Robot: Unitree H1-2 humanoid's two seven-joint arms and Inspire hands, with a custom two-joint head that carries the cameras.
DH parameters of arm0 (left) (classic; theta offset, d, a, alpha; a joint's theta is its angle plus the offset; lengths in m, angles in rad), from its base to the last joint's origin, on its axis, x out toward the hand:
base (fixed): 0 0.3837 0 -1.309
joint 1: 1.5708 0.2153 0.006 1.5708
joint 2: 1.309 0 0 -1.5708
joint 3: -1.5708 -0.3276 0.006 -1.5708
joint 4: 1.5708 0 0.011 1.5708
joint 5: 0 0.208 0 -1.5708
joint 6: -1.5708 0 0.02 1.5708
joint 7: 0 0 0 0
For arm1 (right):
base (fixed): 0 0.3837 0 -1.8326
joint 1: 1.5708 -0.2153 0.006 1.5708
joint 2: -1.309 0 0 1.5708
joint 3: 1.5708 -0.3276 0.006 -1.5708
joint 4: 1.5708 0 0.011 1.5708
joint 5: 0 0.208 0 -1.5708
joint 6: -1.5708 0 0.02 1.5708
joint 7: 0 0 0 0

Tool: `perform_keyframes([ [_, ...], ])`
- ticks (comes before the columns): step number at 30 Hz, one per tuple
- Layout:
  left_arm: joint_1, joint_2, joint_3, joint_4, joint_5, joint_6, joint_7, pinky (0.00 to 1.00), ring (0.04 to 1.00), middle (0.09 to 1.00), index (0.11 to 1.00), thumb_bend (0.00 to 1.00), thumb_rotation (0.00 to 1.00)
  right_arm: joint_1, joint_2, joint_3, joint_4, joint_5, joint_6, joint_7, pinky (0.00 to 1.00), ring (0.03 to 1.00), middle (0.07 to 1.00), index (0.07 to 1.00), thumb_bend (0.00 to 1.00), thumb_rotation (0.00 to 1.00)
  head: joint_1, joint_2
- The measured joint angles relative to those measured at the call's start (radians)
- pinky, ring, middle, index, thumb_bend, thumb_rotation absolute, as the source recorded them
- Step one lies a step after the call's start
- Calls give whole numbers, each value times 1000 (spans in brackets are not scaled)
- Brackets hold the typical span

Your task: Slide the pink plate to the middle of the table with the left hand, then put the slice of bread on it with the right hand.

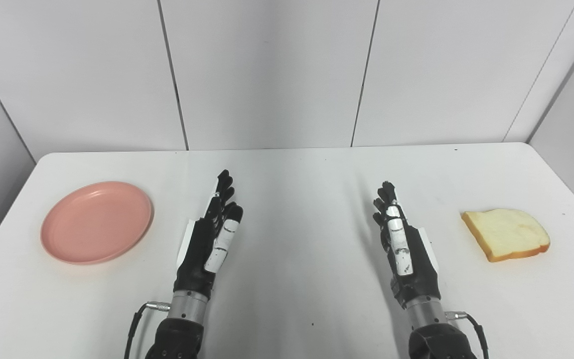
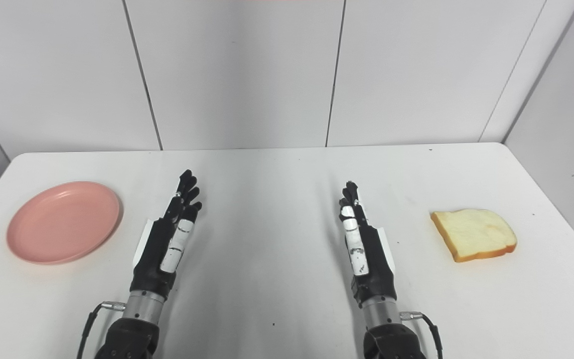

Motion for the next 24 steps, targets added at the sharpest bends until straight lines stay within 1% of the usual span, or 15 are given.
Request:
perform_keyframes([
  [6, 0, 0, 0, 7, -8, 0, 0, 923, 973, 991, 987, 670, 950, 0, 0, 0, 1, 2, 0, 1, 1000, 1000, 1000, 1000, 551, 1000, 3, -2],
  [10, 0, 0, -1, 7, -8, 0, 0, 924, 974, 993, 991, 670, 960, 0, -1, -1, 3, 12, 0, 3, 1000, 1000, 1000, 1000, 522, 1000, 5, -2],
  [11, 0, 0, -2, 7, -8, 0, 0, 926, 974, 995, 993, 657, 959, 0, -1, -1, 3, 16, 0, 3, 1000, 1000, 1000, 1000, 506, 1000, 8, -2],
  [18, 0, 0, -4, 7, -9, 0, -1, 940, 979, 998, 995, 645, 967, 0, -1, -2, 3, 22, -2, 2, 1000, 1000, 1000, 1000, 478, 1000, 9, -3],
  [23, 0, 0, -4, 20, -7, -1, 2, 917, 966, 988, 981, 663, 961, 0, -1, -4, 4, 27, -5, 1, 1000, 1000, 1000, 1000, 452, 1000, 41, -12],
  [24, 0, 0, -5, 25, -6, -1, 3, 918, 968, 988, 982, 664, 967, 0, -1, -5, 4, 27, -6, 1, 1000, 1000, 1000, 1000, 453, 1000, 73, -17],
])
